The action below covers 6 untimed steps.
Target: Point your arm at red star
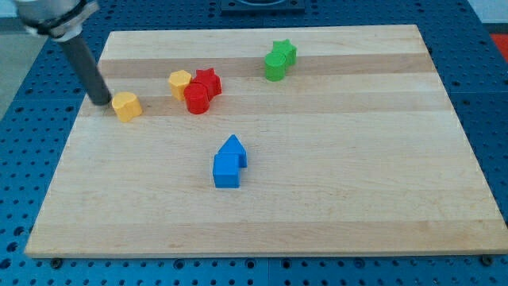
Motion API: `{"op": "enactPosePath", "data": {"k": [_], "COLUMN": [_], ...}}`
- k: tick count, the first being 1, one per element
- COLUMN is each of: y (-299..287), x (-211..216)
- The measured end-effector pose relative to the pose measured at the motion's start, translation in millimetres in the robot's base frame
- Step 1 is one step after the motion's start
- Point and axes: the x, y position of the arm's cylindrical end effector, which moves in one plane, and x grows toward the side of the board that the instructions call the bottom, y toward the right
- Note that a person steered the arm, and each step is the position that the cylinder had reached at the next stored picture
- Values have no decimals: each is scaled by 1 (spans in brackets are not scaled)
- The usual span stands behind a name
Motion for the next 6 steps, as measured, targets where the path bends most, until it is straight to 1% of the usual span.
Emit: {"op": "enactPosePath", "data": {"k": [1, 2, 3, 4, 5, 6], "y": [30, 76, 124, 150, 160, 160], "x": [-42, -69, -72, -69, -67, -56]}}
